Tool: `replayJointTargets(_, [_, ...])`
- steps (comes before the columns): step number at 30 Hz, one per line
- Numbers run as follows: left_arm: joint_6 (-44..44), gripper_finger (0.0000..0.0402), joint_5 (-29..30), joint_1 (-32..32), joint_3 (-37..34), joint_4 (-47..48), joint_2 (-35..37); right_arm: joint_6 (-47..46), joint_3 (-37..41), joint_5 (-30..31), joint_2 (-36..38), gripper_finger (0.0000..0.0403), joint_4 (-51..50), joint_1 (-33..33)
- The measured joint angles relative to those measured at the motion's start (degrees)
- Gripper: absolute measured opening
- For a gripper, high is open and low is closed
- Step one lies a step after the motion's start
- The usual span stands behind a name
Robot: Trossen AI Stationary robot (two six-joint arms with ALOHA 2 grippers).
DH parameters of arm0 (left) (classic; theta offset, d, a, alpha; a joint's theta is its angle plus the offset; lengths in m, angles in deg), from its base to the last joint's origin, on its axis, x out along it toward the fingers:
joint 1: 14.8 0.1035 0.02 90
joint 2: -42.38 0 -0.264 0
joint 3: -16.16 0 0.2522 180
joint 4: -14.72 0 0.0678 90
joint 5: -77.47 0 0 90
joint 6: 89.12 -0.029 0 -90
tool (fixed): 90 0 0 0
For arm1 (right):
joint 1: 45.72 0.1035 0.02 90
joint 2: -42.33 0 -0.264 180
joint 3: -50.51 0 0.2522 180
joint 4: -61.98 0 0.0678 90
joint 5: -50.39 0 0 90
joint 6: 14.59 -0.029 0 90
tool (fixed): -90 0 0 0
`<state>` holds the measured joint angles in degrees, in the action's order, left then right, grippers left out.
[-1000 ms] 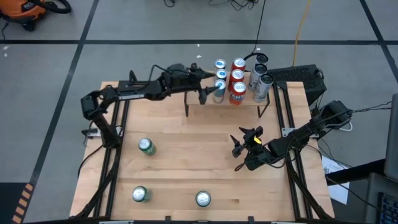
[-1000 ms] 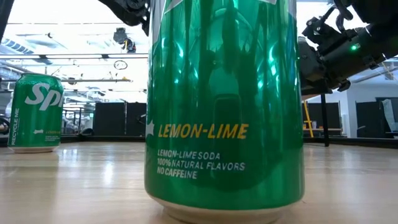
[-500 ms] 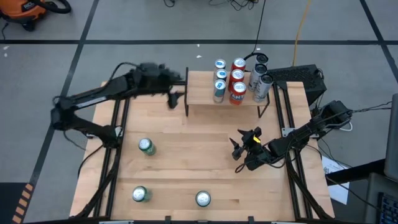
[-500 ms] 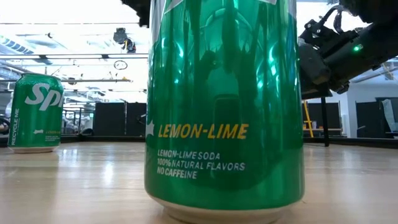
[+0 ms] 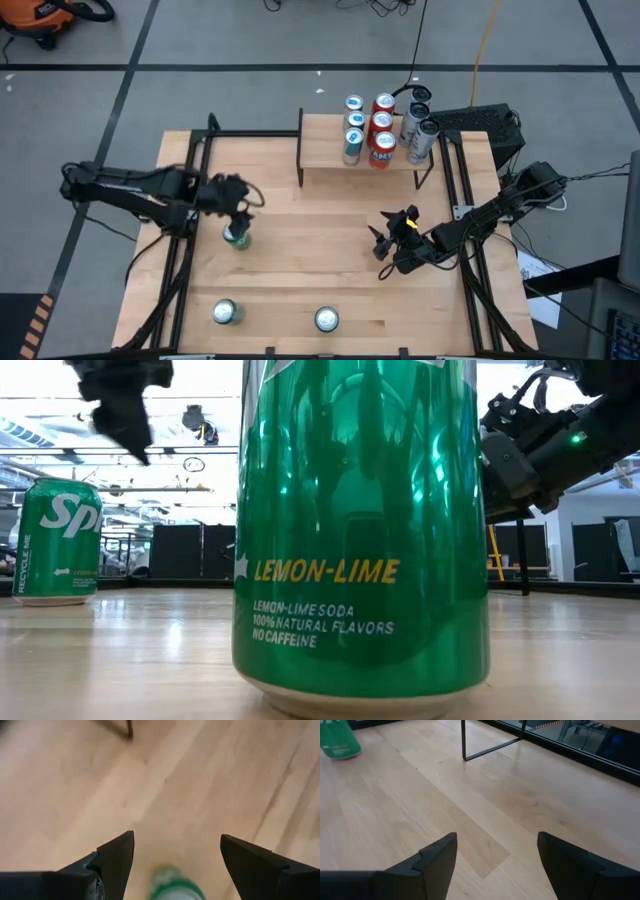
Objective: Place canned beverage on shelf
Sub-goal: Put the top green soda can on the shelf
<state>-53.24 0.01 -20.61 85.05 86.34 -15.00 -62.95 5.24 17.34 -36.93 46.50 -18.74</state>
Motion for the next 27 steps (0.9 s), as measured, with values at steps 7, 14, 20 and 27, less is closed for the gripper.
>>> replayJointTargets(7, [21.4,0.0295,1.3,-10.9,-2.9,6.0,0.4,-0.3,0.0,0.0,0.0,0.0265,0.2,0.0])
replayJointTargets(14, [23.9,0.0295,4.3,-15.6,-3.1,7.6,0.4,-0.4,0.0,0.1,0.0,0.0265,0.9,0.0])
replayJointTargets(20, [23.9,0.0295,3.0,-17.3,-6.8,7.1,0.1,-0.4,0.0,0.2,0.0,0.0265,1.1,0.0])
replayJointTargets(27, [28.0,0.0295,1.9,-17.6,-11.5,5.9,0.1,1.7,0.0,-1.7,0.0,0.0265,3.5,0.0])
